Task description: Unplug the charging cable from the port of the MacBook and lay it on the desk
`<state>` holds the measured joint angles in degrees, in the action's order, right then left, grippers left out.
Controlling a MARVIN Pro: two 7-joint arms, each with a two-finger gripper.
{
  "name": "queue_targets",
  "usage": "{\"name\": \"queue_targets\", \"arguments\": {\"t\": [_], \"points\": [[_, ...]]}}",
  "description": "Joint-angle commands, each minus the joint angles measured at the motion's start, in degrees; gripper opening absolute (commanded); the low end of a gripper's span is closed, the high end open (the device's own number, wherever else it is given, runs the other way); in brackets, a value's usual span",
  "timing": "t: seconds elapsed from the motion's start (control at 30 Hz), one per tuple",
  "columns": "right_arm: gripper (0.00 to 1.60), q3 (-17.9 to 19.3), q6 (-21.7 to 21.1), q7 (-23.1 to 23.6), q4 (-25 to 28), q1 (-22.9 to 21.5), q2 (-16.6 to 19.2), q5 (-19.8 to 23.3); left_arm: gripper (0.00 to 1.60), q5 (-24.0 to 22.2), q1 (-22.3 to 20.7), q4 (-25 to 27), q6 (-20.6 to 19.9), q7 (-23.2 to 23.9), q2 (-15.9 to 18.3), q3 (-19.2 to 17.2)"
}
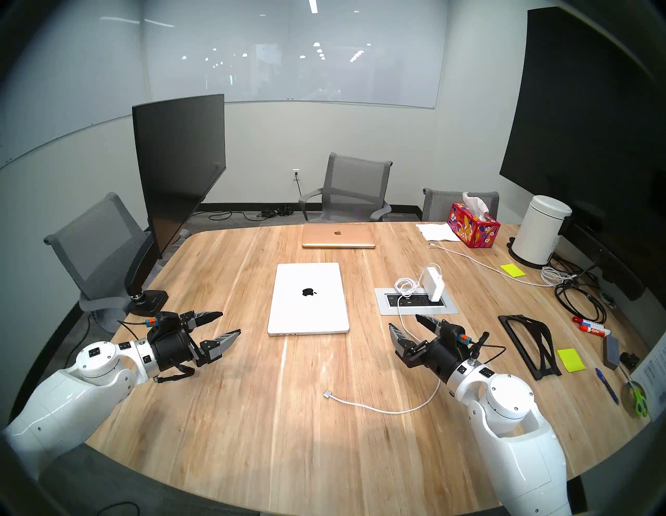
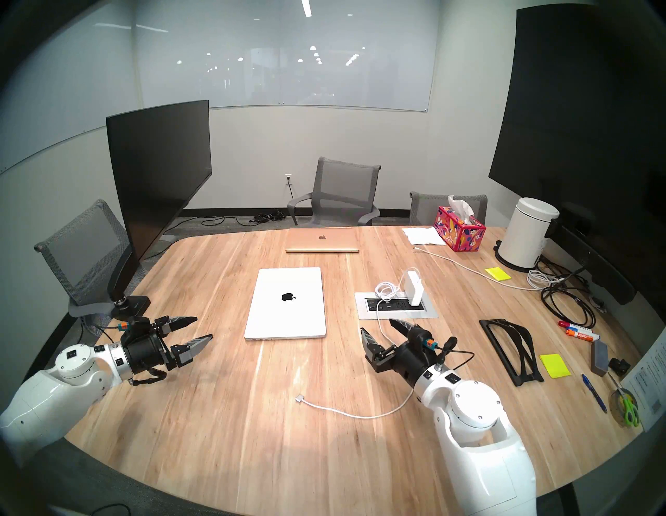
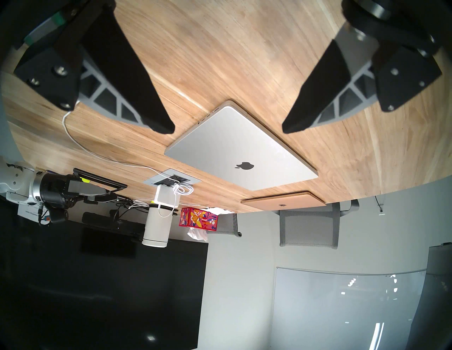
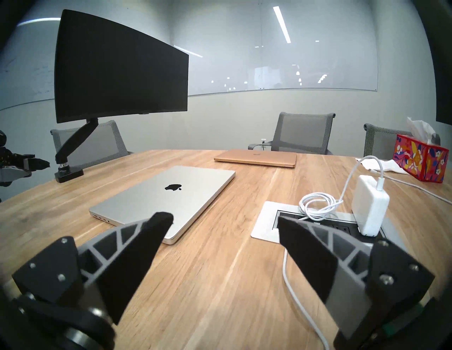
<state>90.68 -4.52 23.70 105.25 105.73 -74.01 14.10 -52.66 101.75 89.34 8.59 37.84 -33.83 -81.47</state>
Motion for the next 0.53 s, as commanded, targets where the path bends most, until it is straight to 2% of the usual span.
{"name": "queue_targets", "arguments": {"t": [0.0,0.5], "points": [[1.60,0.41,1.28,0.27,0.74,-0.54,-0.22,0.47,1.60,-0.13,-0.17,0.43,0.34,-0.14,0.07,-0.49],[1.60,0.73,1.28,0.74,0.70,-0.55,-0.66,0.16,1.60,-0.14,-0.16,0.43,0.35,-0.15,0.07,-0.49]]}}
